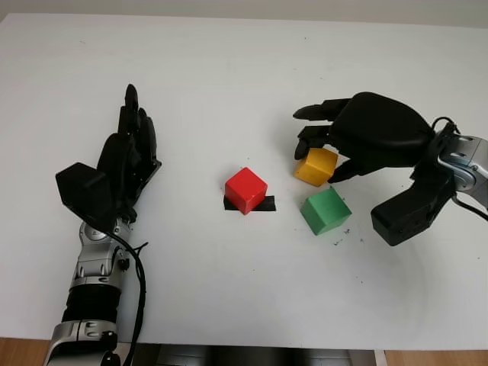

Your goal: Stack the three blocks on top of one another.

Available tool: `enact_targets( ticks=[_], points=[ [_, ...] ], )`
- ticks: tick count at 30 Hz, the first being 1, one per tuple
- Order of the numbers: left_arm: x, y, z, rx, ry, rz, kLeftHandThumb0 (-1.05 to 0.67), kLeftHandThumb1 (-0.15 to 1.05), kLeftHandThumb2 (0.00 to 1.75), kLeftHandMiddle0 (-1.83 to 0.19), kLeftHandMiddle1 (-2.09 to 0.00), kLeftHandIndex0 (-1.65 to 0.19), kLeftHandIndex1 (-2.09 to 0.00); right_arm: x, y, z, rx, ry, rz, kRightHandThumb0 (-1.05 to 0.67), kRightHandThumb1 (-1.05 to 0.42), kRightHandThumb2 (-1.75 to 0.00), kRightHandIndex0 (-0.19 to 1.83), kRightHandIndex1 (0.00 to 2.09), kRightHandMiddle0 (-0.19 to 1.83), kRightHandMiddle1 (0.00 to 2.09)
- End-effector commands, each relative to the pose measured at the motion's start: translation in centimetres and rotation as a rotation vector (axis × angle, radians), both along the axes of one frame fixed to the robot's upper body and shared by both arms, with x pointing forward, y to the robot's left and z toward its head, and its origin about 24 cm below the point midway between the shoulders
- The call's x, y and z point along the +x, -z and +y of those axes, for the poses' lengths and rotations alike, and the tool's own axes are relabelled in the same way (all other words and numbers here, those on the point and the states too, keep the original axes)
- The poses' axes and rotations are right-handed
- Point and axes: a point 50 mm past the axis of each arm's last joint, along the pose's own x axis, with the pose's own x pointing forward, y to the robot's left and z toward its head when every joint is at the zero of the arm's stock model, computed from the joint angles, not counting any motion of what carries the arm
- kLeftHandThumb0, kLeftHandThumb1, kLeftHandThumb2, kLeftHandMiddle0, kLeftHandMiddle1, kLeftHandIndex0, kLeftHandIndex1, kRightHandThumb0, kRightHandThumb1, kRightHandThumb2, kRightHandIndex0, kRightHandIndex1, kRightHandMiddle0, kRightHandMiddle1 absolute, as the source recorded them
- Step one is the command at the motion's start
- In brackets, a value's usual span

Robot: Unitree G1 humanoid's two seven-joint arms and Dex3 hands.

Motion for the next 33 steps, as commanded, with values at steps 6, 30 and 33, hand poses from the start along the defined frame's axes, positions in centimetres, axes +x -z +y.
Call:
enact_targets(
  ticks=[6, 30, 33],
  points=[
    [-0.4, 0.7, 0.1, 0.012, -0.034, -0.005, -0.68, 1.05, 0.71, 0.19, 0.0, 0.19, 0.0, -0.2, -0.3, -0.5, 0.024, 0.028, -0.009, -0.34, -0.88, -0.05, 0.56, 0.1, 0.55, 1.28],
    [-0.6, 1.1, -1.0, -0.013, -0.053, -0.004, -0.71, 1.05, 0.7, 0.19, 0.0, 0.19, 0.0, -1.1, -6.2, 2.6, 0.647, 0.115, 0.278, -0.34, -0.96, -0.06, 0.47, 0.04, 0.39, 1.41],
    [-0.7, 1.2, -1.2, -0.019, -0.059, -0.006, -0.71, 1.05, 0.7, 0.19, 0.0, 0.19, 0.0, -1.1, -5.9, 3.3, 0.719, 0.107, 0.369, -0.38, -0.98, -0.06, 0.46, 0.04, 0.35, 1.48]
  ],
)
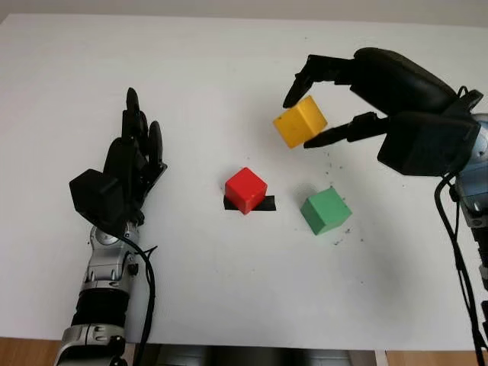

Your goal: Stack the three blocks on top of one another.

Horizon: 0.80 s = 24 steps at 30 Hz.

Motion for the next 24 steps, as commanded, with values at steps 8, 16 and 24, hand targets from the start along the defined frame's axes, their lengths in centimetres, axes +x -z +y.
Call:
enact_targets(
  ticks=[8, 16, 24],
  points=[
    [-0.8, 1.1, -0.3, -0.005, -0.016, 0.023, -0.71, 1.05, 0.69, 0.19, 0.0, 0.19, 0.0, -0.1, 0.5, 2.3, 0.13, -0.084, 0.18, -0.4, -0.99, -0.05, 0.37, 0.0, 0.27, 1.58],
    [-0.9, 1.4, -0.5, -0.01, -0.021, 0.025, -0.7, 1.05, 0.69, 0.19, 0.0, 0.19, 0.0, 0.1, 0.8, 4.3, -0.027, -0.153, 0.201, -0.38, -0.97, -0.05, 0.39, 0.02, 0.31, 1.53],
    [-0.8, 1.2, -0.8, -0.015, -0.028, 0.013, -0.7, 1.05, 0.68, 0.19, 0.0, 0.19, 0.0, 0.2, -0.8, 5.7, -0.208, -0.1, 0.238, -0.37, -0.98, -0.06, 0.37, 0.02, 0.26, 1.62]
  ],
)
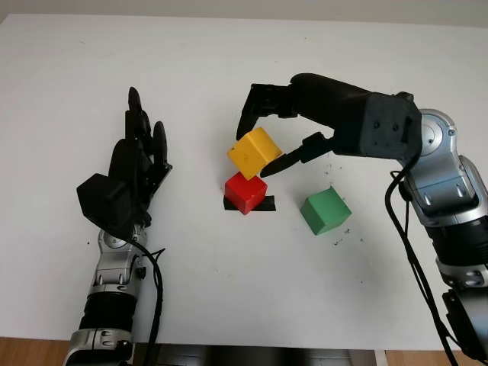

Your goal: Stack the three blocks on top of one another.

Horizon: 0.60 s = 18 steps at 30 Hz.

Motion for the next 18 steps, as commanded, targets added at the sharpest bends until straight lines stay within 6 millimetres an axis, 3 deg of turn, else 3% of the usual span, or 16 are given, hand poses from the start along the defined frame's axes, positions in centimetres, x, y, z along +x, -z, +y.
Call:
enact_targets(
  ticks=[1, 18],
  points=[
    [-0.5, 1.2, -0.2, -0.008, -0.005, 0.034, -0.7, 1.05, 0.68, 0.19, 0.0, 0.19, 0.0, -0.5, -1.5, 0.7, -0.048, -0.024, -0.051, -0.36, -0.98, -0.06, 0.38, 0.02, 0.26, 1.63],
    [-0.8, 1.7, -1.3, 0.002, 0.012, 0.028, -0.68, 1.05, 0.7, 0.19, 0.0, 0.19, 0.0, -0.7, -2.0, 1.9, -0.196, -0.041, -0.05, -0.38, -0.95, -0.05, 0.43, 0.05, 0.35, 1.63]
  ],
)
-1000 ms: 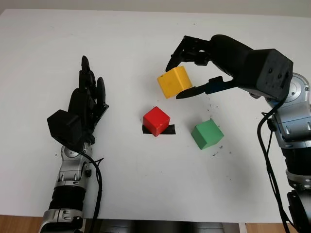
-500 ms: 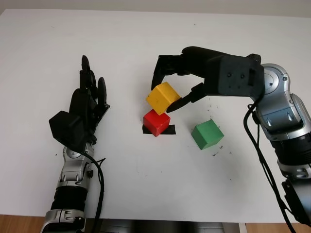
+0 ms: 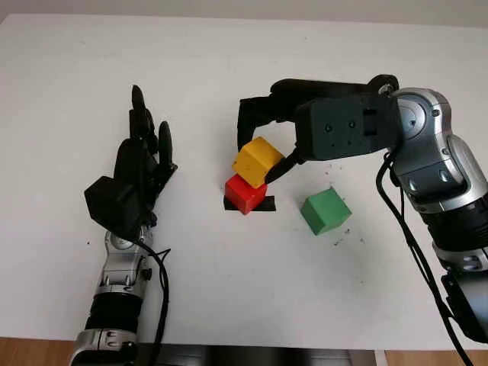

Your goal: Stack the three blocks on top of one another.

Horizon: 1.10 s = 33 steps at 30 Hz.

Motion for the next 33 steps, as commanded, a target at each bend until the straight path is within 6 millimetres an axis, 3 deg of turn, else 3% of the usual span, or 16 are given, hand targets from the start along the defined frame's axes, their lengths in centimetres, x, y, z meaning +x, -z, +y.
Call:
enact_targets(
  ticks=[1, 23, 33],
  points=[
    [-0.7, 1.7, -0.2, -0.018, 0.003, 0.051, -0.68, 1.05, 0.7, 0.19, 0.0, 0.19, 0.0, -0.5, -1.4, 0.6, -0.008, -0.023, -0.036, -0.38, -0.96, -0.05, 0.42, 0.05, 0.34, 1.63],
    [-0.9, 2.2, -0.7, -0.036, 0.021, 0.075, -0.69, 1.05, 0.68, 0.19, 0.0, 0.19, 0.0, -1.0, -0.8, 2.6, -0.027, -0.024, -0.045, -0.38, -0.97, -0.06, 0.39, 0.04, 0.32, 1.56],
    [-1.1, 2.2, -0.5, -0.038, 0.014, 0.072, -0.68, 1.05, 0.69, 0.19, 0.0, 0.19, 0.0, -0.8, -0.1, 2.4, -0.058, -0.023, -0.059, -0.38, -0.97, -0.06, 0.37, 0.03, 0.31, 1.55]
  ],
)
